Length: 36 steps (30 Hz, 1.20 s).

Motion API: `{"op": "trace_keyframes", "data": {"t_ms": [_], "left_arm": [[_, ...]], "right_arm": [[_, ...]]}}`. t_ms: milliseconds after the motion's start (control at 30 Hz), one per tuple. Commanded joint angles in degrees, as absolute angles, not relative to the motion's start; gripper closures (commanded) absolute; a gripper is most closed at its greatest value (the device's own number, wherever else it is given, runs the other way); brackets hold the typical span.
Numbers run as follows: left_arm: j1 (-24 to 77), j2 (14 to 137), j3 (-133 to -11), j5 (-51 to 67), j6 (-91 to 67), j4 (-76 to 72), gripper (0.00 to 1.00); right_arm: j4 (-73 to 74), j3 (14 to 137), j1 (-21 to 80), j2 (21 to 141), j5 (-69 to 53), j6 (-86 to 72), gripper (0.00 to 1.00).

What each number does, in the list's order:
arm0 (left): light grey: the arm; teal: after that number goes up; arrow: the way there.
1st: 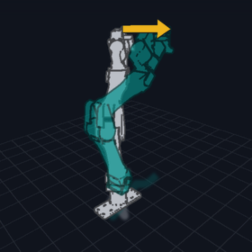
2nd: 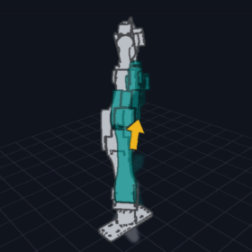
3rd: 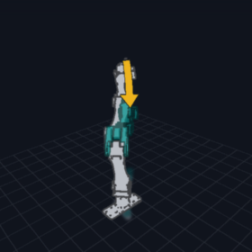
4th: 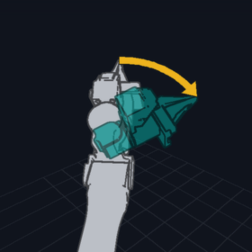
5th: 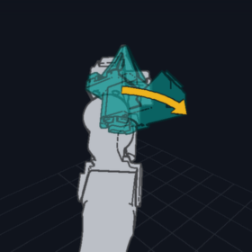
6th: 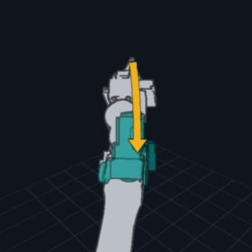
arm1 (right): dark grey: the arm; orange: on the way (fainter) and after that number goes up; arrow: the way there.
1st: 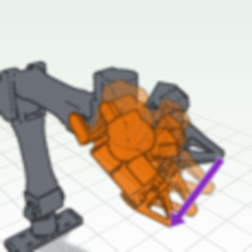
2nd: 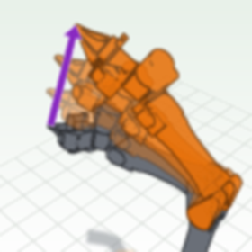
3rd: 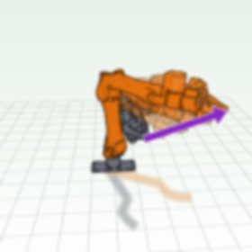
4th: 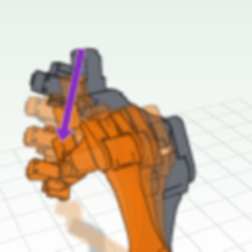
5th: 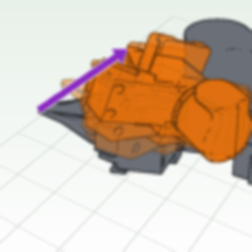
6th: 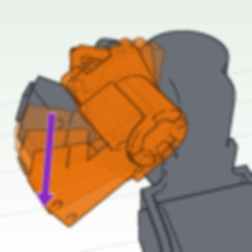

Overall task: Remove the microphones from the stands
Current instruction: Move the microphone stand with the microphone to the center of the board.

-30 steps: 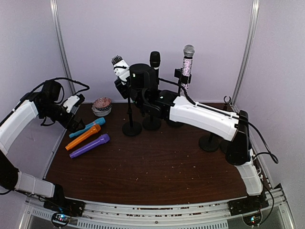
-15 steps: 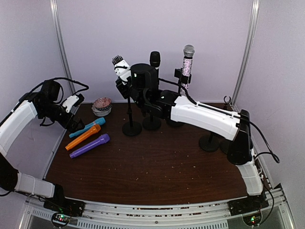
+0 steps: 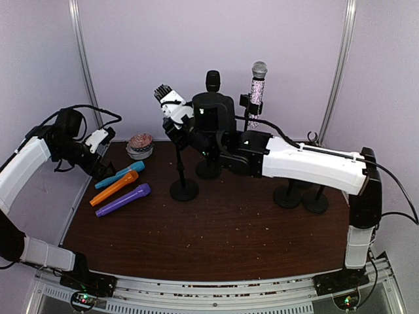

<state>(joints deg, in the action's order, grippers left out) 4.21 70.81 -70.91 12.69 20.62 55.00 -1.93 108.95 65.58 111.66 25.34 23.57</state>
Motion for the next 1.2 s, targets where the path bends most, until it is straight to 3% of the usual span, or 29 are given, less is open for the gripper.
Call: {"op": "trace_keyframes", "data": {"t_ms": [0,633,1033,1167], "left_arm": [[3.78,71.19,-72.90,13.70,19.86,54.94,0.02],[4.79,73.25,-75.58,24.79,18.11,52.96,0.02],[16.85,77.65,-79.37,26.54,15.21,48.98,0.04],[22.45,79.86,-80.15,26.24,13.48,45.60,0.04]], "right_arm": [[-8.05,104.82,67.19,103.48,25.07,23.84,0.87],[-11.84,77.41,73.73,85.14,37.47,20.14,0.92],[-10.05,78.49,74.35,84.23,35.46,18.91,0.88],[-8.41,79.58,74.76,85.04,35.64,17.84,0.80]]}}
